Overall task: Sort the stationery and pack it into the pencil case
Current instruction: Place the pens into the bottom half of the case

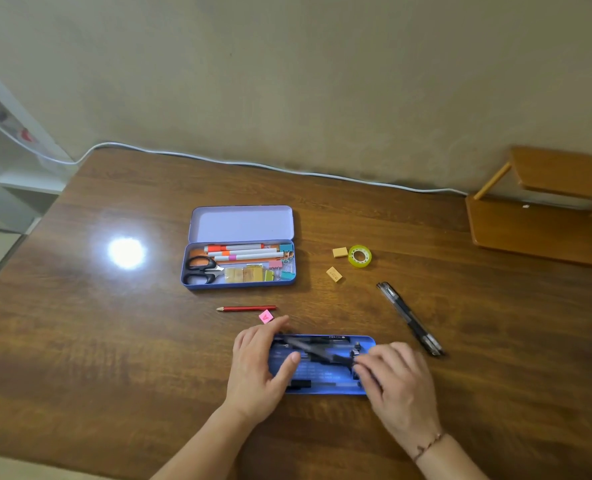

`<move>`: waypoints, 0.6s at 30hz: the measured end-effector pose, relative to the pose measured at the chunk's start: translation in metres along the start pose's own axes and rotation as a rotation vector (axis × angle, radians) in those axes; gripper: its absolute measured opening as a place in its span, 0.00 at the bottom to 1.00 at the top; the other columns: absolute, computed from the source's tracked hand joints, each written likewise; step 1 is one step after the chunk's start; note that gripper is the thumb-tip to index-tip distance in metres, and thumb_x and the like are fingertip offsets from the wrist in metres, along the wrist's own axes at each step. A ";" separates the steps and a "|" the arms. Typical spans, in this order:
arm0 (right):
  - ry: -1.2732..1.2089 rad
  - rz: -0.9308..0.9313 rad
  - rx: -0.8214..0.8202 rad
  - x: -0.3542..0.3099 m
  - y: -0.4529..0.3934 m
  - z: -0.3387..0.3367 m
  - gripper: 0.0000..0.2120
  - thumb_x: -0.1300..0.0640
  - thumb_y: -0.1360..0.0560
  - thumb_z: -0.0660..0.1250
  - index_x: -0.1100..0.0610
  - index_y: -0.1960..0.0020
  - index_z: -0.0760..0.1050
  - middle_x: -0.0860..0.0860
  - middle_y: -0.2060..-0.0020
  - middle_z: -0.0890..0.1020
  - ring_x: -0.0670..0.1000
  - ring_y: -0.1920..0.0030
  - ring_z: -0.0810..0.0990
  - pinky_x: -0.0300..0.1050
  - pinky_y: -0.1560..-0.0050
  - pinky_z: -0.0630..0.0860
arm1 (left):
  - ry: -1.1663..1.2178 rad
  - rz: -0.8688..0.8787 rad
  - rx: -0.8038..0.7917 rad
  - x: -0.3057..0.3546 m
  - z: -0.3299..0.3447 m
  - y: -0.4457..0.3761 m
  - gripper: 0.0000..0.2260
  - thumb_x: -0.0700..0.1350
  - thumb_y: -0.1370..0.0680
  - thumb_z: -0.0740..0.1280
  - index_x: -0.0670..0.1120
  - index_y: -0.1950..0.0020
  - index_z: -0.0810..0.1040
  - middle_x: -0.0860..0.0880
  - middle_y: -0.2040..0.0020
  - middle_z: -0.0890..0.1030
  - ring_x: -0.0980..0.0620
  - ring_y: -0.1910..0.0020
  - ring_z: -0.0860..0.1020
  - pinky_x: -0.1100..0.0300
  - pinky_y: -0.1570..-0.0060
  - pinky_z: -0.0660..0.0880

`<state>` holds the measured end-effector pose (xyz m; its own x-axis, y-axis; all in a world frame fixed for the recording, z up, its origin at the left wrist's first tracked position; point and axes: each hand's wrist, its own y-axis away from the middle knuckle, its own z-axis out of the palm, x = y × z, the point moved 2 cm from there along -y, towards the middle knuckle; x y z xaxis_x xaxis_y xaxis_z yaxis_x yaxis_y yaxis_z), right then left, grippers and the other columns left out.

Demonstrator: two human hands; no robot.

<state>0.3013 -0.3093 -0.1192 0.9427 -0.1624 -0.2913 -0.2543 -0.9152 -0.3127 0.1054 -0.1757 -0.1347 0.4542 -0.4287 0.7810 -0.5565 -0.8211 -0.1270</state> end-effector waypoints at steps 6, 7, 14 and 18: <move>-0.027 0.202 0.048 0.014 -0.006 0.000 0.14 0.46 0.25 0.63 0.52 0.49 0.81 0.47 0.53 0.81 0.51 0.53 0.75 0.43 0.54 0.71 | -0.182 0.050 -0.041 -0.003 0.004 -0.003 0.12 0.53 0.28 0.70 0.56 0.46 0.80 0.63 0.44 0.77 0.60 0.41 0.71 0.55 0.36 0.64; 0.010 0.334 0.102 0.027 -0.009 -0.005 0.13 0.47 0.25 0.65 0.54 0.48 0.81 0.49 0.52 0.81 0.53 0.53 0.75 0.44 0.55 0.70 | -0.182 0.045 -0.045 -0.004 0.005 -0.003 0.12 0.52 0.29 0.70 0.56 0.46 0.80 0.62 0.44 0.77 0.60 0.41 0.71 0.56 0.36 0.64; 0.262 0.529 -0.088 0.071 -0.012 -0.014 0.11 0.46 0.29 0.70 0.52 0.54 0.82 0.50 0.53 0.78 0.54 0.52 0.72 0.47 0.57 0.69 | -0.111 0.018 0.006 0.000 0.003 -0.003 0.13 0.55 0.24 0.64 0.56 0.40 0.77 0.64 0.45 0.76 0.62 0.41 0.71 0.53 0.38 0.67; 0.067 0.293 0.051 0.041 -0.010 -0.015 0.12 0.47 0.26 0.64 0.54 0.56 0.82 0.51 0.51 0.77 0.56 0.49 0.72 0.52 0.49 0.71 | 0.009 -0.036 0.019 -0.002 0.002 0.002 0.22 0.58 0.22 0.61 0.54 0.30 0.69 0.62 0.40 0.75 0.57 0.40 0.72 0.61 0.38 0.64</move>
<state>0.3457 -0.3127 -0.1150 0.8393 -0.4423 -0.3161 -0.5265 -0.8062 -0.2700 0.1045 -0.1766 -0.1378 0.4677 -0.3950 0.7907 -0.5266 -0.8430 -0.1096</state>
